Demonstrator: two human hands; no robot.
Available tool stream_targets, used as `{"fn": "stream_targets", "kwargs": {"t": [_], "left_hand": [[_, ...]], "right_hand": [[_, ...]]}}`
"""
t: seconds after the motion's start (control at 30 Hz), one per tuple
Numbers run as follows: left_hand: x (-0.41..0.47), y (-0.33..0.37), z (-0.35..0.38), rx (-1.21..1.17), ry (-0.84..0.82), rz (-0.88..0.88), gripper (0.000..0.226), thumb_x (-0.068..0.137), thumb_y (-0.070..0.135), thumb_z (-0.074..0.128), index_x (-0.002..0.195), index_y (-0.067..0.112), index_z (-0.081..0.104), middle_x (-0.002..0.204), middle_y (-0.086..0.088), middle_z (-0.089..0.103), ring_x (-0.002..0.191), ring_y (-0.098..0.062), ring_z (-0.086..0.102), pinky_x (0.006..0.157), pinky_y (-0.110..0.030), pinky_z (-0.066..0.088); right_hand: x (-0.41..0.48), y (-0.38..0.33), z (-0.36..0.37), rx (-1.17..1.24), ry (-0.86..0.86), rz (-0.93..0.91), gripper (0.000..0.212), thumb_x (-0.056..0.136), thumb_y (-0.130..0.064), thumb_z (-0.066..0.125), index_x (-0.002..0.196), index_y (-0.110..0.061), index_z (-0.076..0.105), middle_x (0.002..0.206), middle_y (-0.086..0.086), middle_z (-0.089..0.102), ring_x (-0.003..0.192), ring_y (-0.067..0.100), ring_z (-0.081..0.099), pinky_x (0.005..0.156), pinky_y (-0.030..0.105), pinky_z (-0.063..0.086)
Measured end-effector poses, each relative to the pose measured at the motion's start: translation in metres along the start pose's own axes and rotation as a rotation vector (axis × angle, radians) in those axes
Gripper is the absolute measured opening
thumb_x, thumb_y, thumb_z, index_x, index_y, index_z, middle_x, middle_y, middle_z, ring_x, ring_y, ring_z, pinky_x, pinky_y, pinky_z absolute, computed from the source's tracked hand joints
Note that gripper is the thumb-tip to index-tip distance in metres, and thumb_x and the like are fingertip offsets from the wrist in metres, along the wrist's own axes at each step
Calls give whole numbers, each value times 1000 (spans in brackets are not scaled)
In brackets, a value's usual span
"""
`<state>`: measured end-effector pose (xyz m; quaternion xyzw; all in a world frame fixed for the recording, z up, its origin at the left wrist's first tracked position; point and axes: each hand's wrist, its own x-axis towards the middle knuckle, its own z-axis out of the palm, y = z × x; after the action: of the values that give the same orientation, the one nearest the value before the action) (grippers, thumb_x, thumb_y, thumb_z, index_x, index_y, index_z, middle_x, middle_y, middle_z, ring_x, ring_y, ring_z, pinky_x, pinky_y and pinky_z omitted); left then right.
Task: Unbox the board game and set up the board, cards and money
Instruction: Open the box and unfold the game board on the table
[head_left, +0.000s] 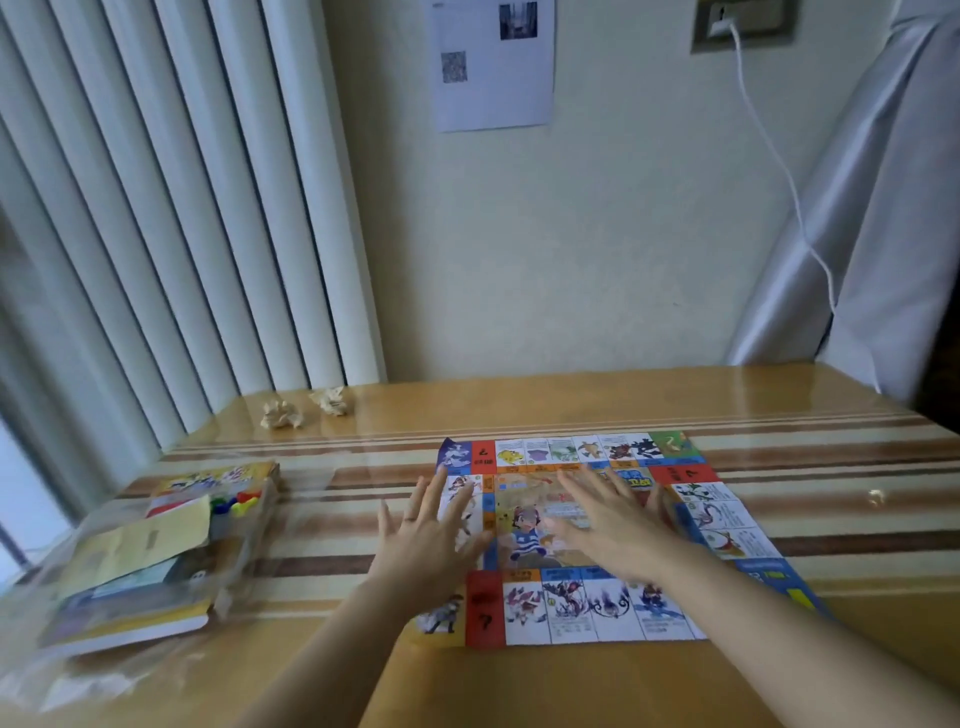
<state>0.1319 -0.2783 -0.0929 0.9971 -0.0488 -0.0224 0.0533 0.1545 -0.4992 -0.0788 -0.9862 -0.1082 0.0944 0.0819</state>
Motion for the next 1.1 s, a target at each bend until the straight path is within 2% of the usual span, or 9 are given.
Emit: {"fn": "stream_targets", "kwargs": {"t": [0.13, 0.23, 0.3, 0.43, 0.53, 0.67, 0.77, 0.87, 1.1], "left_hand": [[-23, -32, -29, -45, 158, -27, 53, 95, 56, 34, 145, 41, 24, 155, 12, 22, 139, -12, 31, 116, -54, -3], [-52, -71, -46, -125, 302, -105, 39, 96, 47, 42, 135, 41, 42, 144, 13, 43, 116, -5, 54, 118, -48, 15], [-72, -105, -54, -223, 393, -171, 34, 96, 40, 46, 130, 37, 50, 137, 10, 51, 108, -9, 58, 110, -42, 32], [-108, -173, -63, -280, 510, -384, 34, 94, 33, 53, 127, 32, 56, 133, 5, 55, 97, -16, 61, 82, -33, 48], [-121, -218, -58, -250, 522, -480, 36, 91, 29, 57, 127, 28, 58, 135, 0, 53, 115, -23, 55, 99, -41, 43], [-129, -250, -48, -206, 338, -573, 47, 94, 44, 48, 139, 33, 44, 151, 1, 34, 134, -25, 37, 111, -43, 31], [-127, -257, -41, -248, 269, -583, 51, 95, 50, 40, 143, 35, 37, 156, 2, 23, 138, -25, 30, 113, -47, 27], [-123, -261, -36, -300, 284, -564, 50, 94, 50, 40, 141, 34, 40, 154, 2, 30, 137, -23, 33, 111, -48, 30], [-125, -261, -35, -449, 403, -528, 46, 91, 41, 53, 136, 36, 45, 147, 9, 40, 135, -18, 35, 110, -50, 31]], "right_hand": [[-7, -56, -29, 95, 109, -202, 61, 95, -58, 37, 148, -31, 25, 156, -6, 23, 144, 17, 18, 117, 51, 12], [-9, -109, -39, 224, 128, -349, 47, 95, -42, 51, 137, -23, 47, 142, -4, 48, 127, 13, 46, 103, 30, 37], [-8, -147, -37, 290, 94, -412, 39, 94, -38, 54, 130, -22, 55, 129, -4, 58, 112, 11, 56, 94, 26, 46], [1, -219, -23, 377, 22, -474, 30, 93, -33, 58, 118, -19, 63, 111, -4, 63, 97, 12, 58, 76, 23, 44], [12, -264, -10, 441, -8, -503, 27, 92, -29, 58, 116, -18, 63, 100, -7, 61, 91, 9, 55, 67, 18, 38], [29, -307, 0, 475, 11, -456, 31, 91, -28, 59, 121, -19, 60, 99, -7, 59, 90, 10, 55, 73, 22, 40], [42, -326, 5, 458, 5, -378, 33, 89, -29, 59, 122, -23, 59, 104, -5, 63, 96, 16, 59, 84, 30, 49], [51, -337, 10, 461, -6, -300, 39, 87, -33, 61, 124, -24, 57, 114, 0, 64, 100, 20, 60, 89, 37, 51], [57, -349, 8, 591, -77, -219, 47, 86, -33, 66, 129, -15, 54, 128, 2, 57, 115, 22, 54, 92, 28, 41]]}}
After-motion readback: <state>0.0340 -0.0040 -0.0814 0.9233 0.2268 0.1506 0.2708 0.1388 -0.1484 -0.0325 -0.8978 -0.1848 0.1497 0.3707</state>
